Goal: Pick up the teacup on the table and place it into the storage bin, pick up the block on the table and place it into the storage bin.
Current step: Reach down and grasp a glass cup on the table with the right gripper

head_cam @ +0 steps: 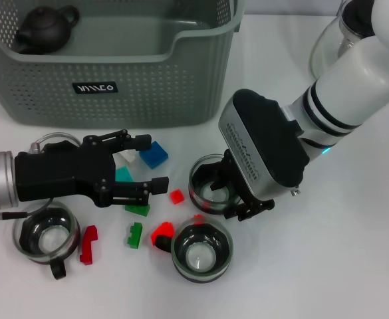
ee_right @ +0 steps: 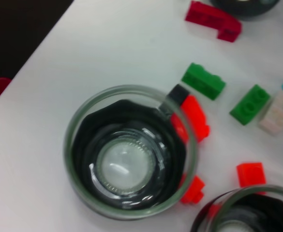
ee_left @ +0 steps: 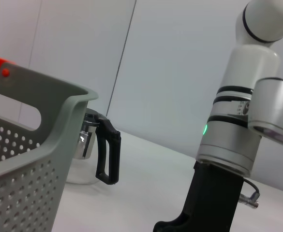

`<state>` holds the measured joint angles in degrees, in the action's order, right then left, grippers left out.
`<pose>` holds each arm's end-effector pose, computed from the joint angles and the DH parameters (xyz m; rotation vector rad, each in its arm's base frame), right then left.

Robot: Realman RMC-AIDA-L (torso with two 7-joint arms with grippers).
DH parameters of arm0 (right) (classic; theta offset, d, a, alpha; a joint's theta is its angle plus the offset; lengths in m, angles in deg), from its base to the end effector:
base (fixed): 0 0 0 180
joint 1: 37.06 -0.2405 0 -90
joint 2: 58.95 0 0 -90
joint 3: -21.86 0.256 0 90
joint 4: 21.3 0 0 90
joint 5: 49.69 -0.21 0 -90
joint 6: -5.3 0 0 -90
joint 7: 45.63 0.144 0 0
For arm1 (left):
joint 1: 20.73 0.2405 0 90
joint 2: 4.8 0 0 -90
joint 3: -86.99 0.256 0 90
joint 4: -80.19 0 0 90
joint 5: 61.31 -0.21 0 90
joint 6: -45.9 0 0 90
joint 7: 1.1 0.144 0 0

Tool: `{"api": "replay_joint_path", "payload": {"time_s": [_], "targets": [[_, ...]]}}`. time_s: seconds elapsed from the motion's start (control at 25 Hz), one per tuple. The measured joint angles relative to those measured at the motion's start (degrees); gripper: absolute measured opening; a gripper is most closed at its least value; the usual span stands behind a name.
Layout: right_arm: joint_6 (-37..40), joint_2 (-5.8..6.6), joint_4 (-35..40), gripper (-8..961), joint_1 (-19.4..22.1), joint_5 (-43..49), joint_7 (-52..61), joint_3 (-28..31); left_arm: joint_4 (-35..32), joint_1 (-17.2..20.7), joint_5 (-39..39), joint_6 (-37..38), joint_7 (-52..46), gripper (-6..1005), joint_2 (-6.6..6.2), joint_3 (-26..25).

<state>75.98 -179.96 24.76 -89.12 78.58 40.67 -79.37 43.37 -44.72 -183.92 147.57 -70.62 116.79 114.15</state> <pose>0.1381 0.3462 -0.1256 2.8832 0.7203 0.5350 -0.2899 0.2684 -0.0035 -2.7392 -0.6172 -0.8456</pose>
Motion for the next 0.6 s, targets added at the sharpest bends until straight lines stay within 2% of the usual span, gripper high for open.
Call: {"api": "replay_joint_path", "payload": {"time_s": [0.04, 0.28, 0.44, 0.6], "targets": [[0.3, 0.05, 0.0, 661, -0.3, 0.0, 0.8, 0.0, 0.0, 0.0, 0.0, 0.0, 0.0, 913, -0.02, 0.0], [0.8, 0.17, -0.5, 414, -1.1, 0.2, 2.3, 0.0, 0.0, 0.0, 0.0, -0.2, 0.0, 911, -0.08, 0.0], [1.2, 0.16, -0.6, 176, -1.1, 0.2, 3.3, 0.0, 0.0, 0.0, 0.0, -0.2, 0.0, 910, -0.14, 0.0], [1.8, 0.26, -0.2, 138, -1.0, 0.1, 3.6, 0.4, 0.3, 0.0, 0.0, -0.2, 0.0, 909, -0.14, 0.0]]}}
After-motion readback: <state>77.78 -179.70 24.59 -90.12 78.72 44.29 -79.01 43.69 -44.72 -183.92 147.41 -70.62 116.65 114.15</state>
